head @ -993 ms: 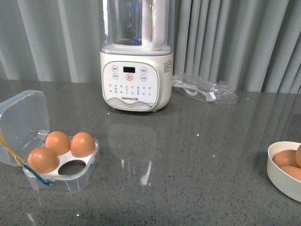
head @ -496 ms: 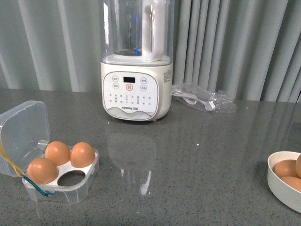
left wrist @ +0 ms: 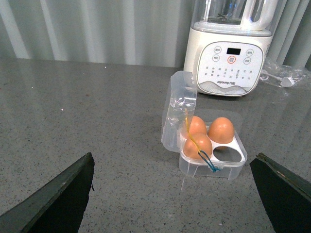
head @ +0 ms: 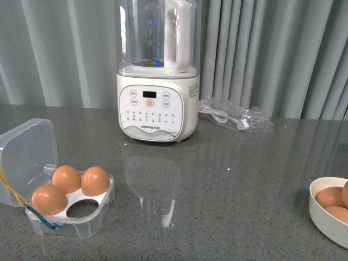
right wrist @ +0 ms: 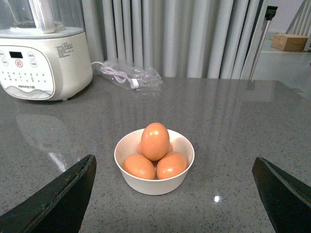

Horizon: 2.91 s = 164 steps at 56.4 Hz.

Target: Put egg into box

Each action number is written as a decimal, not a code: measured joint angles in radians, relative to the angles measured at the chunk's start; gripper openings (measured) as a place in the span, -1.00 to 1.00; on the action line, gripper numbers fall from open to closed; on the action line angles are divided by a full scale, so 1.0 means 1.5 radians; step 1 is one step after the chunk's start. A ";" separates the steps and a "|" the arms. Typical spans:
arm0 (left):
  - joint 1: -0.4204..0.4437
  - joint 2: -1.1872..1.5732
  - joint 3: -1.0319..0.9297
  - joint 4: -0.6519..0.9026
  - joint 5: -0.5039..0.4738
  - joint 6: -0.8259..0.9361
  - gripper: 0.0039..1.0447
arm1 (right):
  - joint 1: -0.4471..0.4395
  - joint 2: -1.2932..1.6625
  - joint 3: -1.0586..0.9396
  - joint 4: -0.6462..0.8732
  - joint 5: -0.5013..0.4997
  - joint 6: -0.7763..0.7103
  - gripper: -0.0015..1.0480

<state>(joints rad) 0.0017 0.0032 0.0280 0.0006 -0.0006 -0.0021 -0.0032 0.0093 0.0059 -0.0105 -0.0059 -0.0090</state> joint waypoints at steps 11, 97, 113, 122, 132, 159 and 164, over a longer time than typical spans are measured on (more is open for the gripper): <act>0.000 0.000 0.000 0.000 0.000 0.000 0.87 | -0.039 0.139 0.057 0.041 -0.046 -0.027 0.86; 0.000 0.000 0.000 0.000 0.000 0.000 0.87 | -0.084 1.028 0.391 0.320 -0.237 -0.047 0.86; 0.000 0.000 0.000 0.000 0.000 0.000 0.87 | -0.083 1.031 0.374 0.326 -0.239 -0.050 0.85; 0.000 0.000 0.000 0.000 0.000 0.000 0.87 | -0.085 1.031 0.373 0.327 -0.237 -0.056 0.31; 0.000 0.000 0.000 0.000 0.000 0.000 0.87 | -0.090 1.026 0.370 0.322 -0.240 -0.060 -0.14; 0.000 0.000 0.000 0.000 0.000 0.000 0.87 | -0.034 0.891 0.407 0.297 -0.211 -0.046 -0.21; 0.000 0.000 0.000 0.000 0.000 0.000 0.87 | 0.007 0.895 0.441 0.303 -0.204 -0.046 -0.21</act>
<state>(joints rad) 0.0017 0.0032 0.0280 0.0006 -0.0006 -0.0021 0.0074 1.3521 0.6682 0.4438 -0.3126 -0.0772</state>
